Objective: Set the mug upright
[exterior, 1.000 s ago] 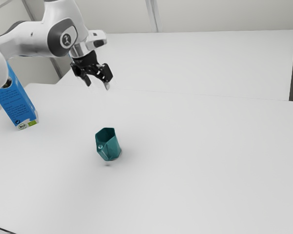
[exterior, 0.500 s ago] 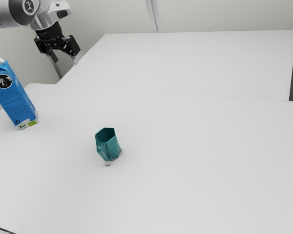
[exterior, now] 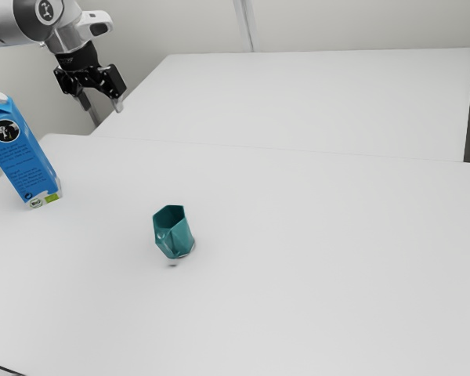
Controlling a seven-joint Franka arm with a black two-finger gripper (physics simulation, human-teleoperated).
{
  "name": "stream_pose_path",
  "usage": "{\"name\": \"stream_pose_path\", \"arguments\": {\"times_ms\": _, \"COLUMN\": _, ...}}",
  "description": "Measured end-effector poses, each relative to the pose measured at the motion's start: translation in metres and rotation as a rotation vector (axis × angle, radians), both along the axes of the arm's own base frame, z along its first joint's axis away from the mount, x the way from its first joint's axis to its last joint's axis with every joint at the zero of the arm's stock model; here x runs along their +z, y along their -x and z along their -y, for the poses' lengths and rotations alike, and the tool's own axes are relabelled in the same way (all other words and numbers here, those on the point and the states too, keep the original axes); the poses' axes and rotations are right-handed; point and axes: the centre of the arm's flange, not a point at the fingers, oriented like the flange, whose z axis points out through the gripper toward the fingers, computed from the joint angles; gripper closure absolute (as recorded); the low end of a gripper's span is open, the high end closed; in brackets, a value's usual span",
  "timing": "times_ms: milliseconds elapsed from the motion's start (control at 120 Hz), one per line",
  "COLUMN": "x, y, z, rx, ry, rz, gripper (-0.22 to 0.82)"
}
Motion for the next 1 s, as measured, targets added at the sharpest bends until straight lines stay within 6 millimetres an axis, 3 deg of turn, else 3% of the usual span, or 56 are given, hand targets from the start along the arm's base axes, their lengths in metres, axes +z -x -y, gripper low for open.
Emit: {"name": "stream_pose_path", "arguments": {"times_ms": 1000, "x": -0.0006, "y": 0.0007, "z": -0.0001, "rx": -0.015, "ry": 0.001, "rz": -0.007, "gripper": 0.02}}
